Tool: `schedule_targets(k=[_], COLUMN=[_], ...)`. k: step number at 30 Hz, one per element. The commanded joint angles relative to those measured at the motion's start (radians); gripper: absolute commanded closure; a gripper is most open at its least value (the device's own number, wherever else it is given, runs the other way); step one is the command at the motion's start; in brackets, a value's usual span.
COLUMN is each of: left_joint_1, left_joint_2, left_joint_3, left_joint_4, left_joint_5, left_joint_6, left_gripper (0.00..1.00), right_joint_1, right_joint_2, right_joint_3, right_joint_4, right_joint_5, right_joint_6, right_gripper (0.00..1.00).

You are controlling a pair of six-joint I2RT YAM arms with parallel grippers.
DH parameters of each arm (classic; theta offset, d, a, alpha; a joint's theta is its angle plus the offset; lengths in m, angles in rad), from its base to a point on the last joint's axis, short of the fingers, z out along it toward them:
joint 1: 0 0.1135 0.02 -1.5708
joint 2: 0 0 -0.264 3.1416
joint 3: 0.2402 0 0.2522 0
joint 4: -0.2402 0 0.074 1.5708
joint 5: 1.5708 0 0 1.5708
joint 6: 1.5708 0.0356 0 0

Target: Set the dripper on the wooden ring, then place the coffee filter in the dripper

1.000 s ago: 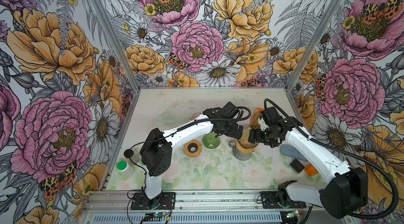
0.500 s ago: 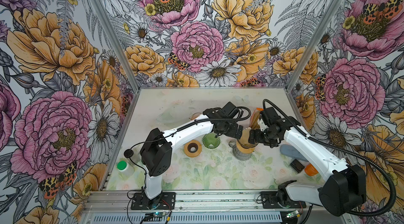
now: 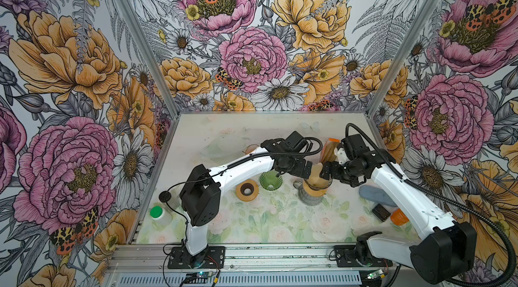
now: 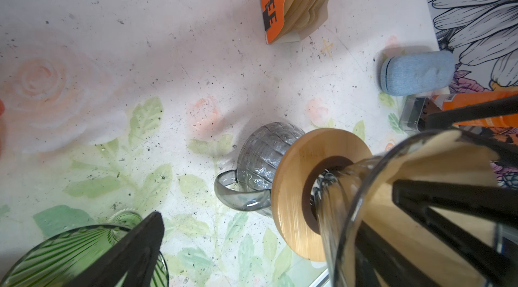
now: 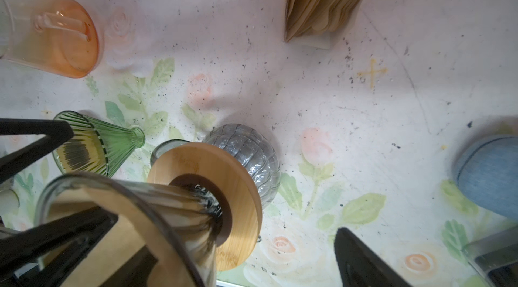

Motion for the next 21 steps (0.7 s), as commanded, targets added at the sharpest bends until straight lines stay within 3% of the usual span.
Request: schedule_targets(k=[1,21], left_joint_1=[-0.008,-0.010], left_joint_2=[-0.028,-0.032], left_joint_3=[0.003,0.022], left_joint_4=[0.006,0.007], left_joint_5=[-0.024,-0.007], left_joint_6=[0.002,-0.002], left_gripper=[0.01,0.01], right_joint_1=[-0.014,-0.016], right_joint_2=[-0.029,-0.016], right_joint_3=[0.018,-0.056], right_joint_4=[0.007,0.000], right_joint_5=[-0.042,-0.010], right_joint_6=[-0.013,-0.018], right_gripper=[0.08,0.12])
